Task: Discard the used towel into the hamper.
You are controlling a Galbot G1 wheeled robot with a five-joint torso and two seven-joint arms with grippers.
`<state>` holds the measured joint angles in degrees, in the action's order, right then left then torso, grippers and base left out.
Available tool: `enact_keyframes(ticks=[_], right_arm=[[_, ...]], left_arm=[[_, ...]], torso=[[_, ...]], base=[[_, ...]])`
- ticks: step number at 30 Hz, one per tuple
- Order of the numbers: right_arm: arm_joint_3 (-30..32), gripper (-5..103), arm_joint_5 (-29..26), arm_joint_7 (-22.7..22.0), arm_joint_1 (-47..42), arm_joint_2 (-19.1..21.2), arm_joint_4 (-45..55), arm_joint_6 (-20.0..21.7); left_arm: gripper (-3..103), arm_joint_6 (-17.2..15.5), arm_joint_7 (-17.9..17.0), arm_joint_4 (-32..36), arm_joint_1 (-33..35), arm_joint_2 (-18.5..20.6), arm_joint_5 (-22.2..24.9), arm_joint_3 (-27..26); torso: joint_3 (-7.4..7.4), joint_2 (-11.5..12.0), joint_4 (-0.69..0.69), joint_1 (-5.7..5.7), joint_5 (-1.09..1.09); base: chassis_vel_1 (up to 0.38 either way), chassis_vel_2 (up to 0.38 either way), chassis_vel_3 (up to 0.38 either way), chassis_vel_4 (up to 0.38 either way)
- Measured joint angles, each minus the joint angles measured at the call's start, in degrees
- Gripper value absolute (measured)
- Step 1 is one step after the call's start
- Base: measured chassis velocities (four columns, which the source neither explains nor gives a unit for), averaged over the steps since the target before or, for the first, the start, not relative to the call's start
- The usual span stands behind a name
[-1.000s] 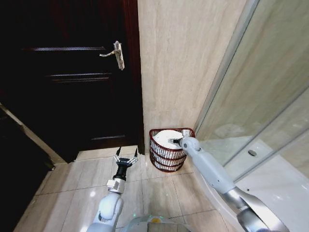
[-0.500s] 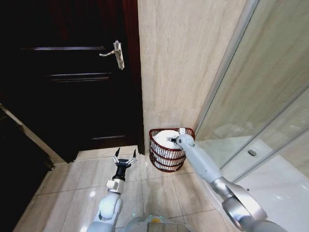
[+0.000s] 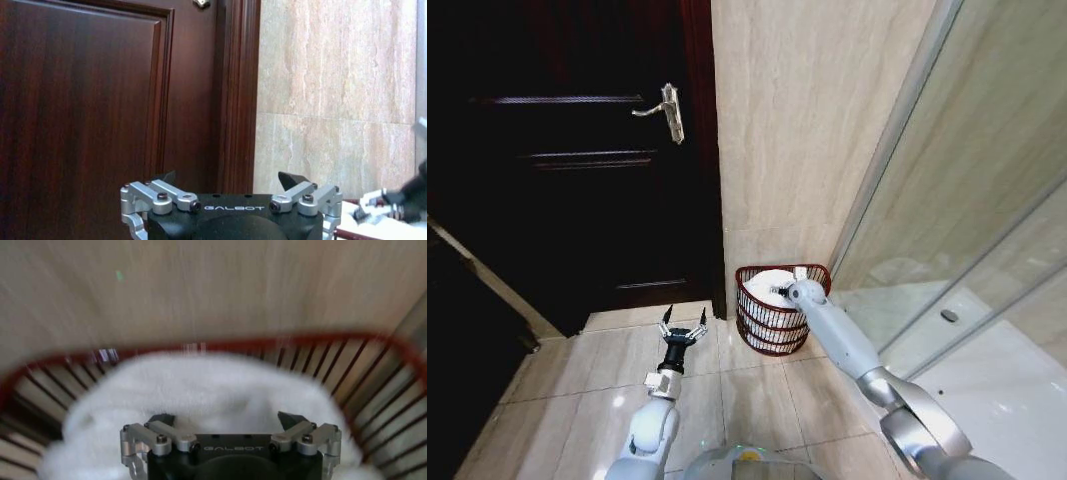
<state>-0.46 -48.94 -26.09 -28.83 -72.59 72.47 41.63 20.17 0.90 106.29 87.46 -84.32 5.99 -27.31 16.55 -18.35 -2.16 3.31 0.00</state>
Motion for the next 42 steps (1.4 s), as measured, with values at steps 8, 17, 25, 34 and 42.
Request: enact_keyframes(ticks=[8, 17, 25, 34, 42], right_arm=[[4.9, 100, 5.7, -0.5, -8.3, 4.7, 19.8, -7.0], [11.9, 100, 29.3, 6.8, -30.7, 5.2, 33.8, -29.8], [18.3, 100, 46.7, 6.8, -46.5, -3.2, 41.5, -38.5], [23.0, 100, 57.6, 3.0, -57.7, -11.8, 45.7, -45.4], [23.4, 100, 57.5, 1.6, -58.9, -11.0, 46.1, -46.0]], left_arm=[[100, -0.4, -1.3, 1.5, -0.4, 0.0, 1.0, 0.3], [100, -0.8, -2.5, 2.6, -0.3, -0.1, 2.1, 1.1], [100, -4.4, -3.3, 5.3, 1.0, 0.6, 2.1, 0.8], [100, -7.7, -4.4, 8.1, 2.7, 1.2, 1.7, 1.5], [100, -6.7, -4.3, 8.3, 2.9, 1.3, 1.5, 1.0]], torso=[[-0.02, 0.0, 0.02, -0.02, 0.01], [-0.03, 0.0, 0.02, -0.03, 0.01], [0.10, -0.2, 0.03, 0.09, -0.01], [1.53, -2.5, 0.03, 0.92, -0.01], [2.90, -4.6, 0.02, 1.62, 0.00]], base=[[0.000, 0.000, 0.000, 0.000], [0.000, 0.000, 0.000, 0.000], [0.000, 0.000, 0.000, 0.000], [0.000, 0.000, 0.000, 0.000], [0.027, 0.019, 0.018, 0.019]])
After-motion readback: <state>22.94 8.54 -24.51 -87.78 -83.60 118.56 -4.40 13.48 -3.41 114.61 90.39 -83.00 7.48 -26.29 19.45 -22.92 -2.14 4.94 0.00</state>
